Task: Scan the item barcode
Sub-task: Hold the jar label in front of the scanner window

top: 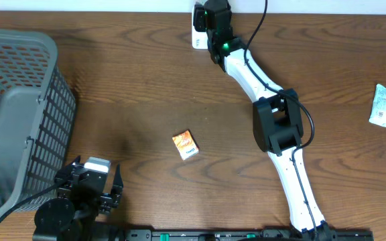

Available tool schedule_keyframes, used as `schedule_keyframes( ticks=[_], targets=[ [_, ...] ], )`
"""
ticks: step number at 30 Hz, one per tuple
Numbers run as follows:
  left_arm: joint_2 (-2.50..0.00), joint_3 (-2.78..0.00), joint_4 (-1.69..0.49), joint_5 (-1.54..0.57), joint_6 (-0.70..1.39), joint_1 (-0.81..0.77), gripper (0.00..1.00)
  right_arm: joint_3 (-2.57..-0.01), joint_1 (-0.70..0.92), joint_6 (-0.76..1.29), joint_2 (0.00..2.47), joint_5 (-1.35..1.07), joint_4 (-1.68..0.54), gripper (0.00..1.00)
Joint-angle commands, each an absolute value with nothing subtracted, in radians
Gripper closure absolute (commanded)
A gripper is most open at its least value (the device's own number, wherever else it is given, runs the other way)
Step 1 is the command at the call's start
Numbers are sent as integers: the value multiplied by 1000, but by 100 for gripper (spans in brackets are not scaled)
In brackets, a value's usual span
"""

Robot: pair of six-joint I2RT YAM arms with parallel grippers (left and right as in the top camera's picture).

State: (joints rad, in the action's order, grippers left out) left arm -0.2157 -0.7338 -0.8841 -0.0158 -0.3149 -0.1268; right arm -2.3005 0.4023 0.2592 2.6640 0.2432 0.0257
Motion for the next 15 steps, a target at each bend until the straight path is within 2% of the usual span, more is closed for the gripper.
schedule_keyframes(
  ticks=[1, 8, 11, 15],
  targets=[
    [-214, -736, -882, -7, -320, -123, 16, -2307, 402, 253, 2656, 261, 41, 51],
    [-214, -736, -882, -7, -320, -123, 16, -2308, 419, 208, 2593, 261, -23, 50],
    [-214, -736, -882, -7, -320, -123, 16, -2308, 421, 208, 2496, 262, -165, 52],
    [-214, -736, -882, -7, -320, -123, 16, -2308, 410, 210, 2312, 297, -518, 56]
  ],
)
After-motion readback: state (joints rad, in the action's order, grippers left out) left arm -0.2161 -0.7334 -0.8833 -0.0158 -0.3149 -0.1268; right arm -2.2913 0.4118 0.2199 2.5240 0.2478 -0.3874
